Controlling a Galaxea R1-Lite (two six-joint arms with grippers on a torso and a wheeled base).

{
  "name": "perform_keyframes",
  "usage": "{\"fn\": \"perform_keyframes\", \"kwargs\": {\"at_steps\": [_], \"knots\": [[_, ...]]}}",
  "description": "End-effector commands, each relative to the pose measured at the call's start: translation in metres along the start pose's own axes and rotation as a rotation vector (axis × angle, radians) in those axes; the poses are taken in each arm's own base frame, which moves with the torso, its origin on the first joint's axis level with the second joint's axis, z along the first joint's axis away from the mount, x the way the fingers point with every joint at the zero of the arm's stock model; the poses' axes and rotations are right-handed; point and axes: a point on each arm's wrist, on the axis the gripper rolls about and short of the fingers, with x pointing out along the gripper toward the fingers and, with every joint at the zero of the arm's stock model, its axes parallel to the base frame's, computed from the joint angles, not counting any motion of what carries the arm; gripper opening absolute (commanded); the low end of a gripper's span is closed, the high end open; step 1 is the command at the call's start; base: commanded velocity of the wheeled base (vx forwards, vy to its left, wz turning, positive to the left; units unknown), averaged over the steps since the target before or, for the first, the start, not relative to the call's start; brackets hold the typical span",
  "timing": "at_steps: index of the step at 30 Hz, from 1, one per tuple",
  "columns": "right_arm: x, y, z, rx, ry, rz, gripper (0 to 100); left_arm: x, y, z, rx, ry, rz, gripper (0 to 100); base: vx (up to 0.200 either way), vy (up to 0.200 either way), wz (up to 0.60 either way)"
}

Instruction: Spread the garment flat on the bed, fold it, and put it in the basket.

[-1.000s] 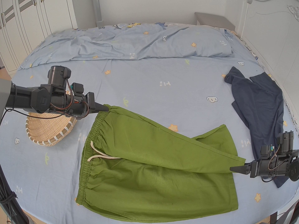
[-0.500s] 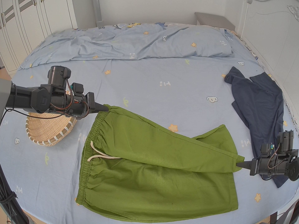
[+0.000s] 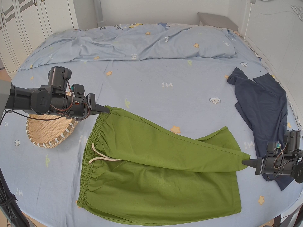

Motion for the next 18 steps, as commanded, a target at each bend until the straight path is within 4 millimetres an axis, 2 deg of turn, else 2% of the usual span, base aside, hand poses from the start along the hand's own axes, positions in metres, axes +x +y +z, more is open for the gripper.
{"fn": "perform_keyframes", "kwargs": {"at_steps": [1,4,8,9,11,12,13,18], "knots": [[-0.031,0.026,0.020,-0.090,-0.164,-0.026,0,-0.004,0.001,-0.002,-0.005,-0.002,0.009,0,0.000,0.000,0.00],[-0.040,0.038,0.029,-0.125,-0.202,-0.022,0,-0.009,-0.002,-0.001,0.001,-0.014,0.006,0,0.000,0.000,0.00],[-0.066,0.071,0.043,-0.179,-0.223,-0.013,0,-0.012,-0.003,-0.002,0.009,-0.030,0.003,0,0.000,0.000,0.00],[-0.066,0.071,0.043,-0.179,-0.223,-0.013,0,-0.012,-0.003,-0.002,0.009,-0.030,0.003,0,0.000,0.000,0.00],[-0.088,0.092,0.049,-0.205,-0.213,0.023,0,-0.015,-0.005,-0.002,0.013,-0.035,0.000,0,0.000,0.000,0.00],[-0.089,0.092,0.050,-0.206,-0.212,0.023,0,-0.015,-0.005,-0.002,0.013,-0.035,0.000,0,0.000,0.000,0.00],[-0.100,0.102,0.054,-0.219,-0.209,0.042,0,-0.015,-0.005,-0.003,0.012,-0.033,0.000,0,0.000,0.000,0.00],[-0.115,0.112,0.058,-0.234,-0.216,0.048,0,-0.019,-0.008,-0.002,0.016,-0.039,0.000,0,0.000,0.000,0.00]]}}
